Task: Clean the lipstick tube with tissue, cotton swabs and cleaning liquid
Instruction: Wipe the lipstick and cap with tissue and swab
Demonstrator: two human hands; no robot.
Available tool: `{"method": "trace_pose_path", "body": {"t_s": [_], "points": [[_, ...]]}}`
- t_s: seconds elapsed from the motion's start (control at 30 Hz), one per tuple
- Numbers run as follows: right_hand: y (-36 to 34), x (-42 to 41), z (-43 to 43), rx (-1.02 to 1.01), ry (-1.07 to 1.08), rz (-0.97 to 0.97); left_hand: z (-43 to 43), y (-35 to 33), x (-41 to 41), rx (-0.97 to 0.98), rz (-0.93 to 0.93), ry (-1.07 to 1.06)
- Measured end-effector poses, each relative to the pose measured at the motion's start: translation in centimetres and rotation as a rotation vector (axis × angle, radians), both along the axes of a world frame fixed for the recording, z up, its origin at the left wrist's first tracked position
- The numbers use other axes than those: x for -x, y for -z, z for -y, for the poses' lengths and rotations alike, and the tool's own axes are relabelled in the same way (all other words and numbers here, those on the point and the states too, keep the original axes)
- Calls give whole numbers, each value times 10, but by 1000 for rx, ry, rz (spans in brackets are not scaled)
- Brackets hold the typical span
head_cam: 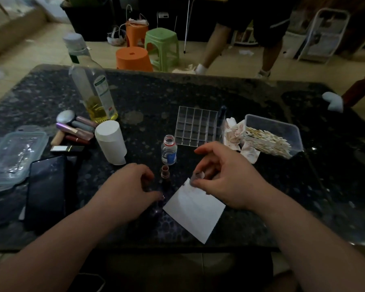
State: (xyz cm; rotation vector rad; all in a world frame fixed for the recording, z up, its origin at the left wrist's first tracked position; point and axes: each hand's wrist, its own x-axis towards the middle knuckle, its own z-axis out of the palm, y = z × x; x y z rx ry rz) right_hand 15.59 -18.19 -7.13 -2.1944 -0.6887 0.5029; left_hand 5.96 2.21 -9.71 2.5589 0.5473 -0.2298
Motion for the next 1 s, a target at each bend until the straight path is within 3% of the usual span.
{"method": "trace_pose_path", "body": {"t_s": [0.1, 0.2, 0.4, 0.47, 0.57, 0.7, 0.87, 1.0], "points": [[-4, 12, -3, -32, -8, -45, 17, -32, 22, 146, 145, 80], [-6, 24, -7, -110, 7, -79, 34, -36, 23, 270, 155, 164], [-6, 26, -8, -150, 104, -204, 37, -19, 15, 331, 145, 61], [5, 12, -5, 14, 187, -174, 30, -16, 14, 331, 136, 6], [31, -2, -7, 435, 232, -98, 21, -12, 15, 358, 103, -48], [60, -1, -22, 669, 203, -14, 20, -10, 18, 369, 48, -2], [78, -3, -34, 590, 279, -208, 23, -14, 20, 306, 4, 72], [49, 0, -20, 385, 150, -221, 23, -13, 22, 294, -12, 84]]}}
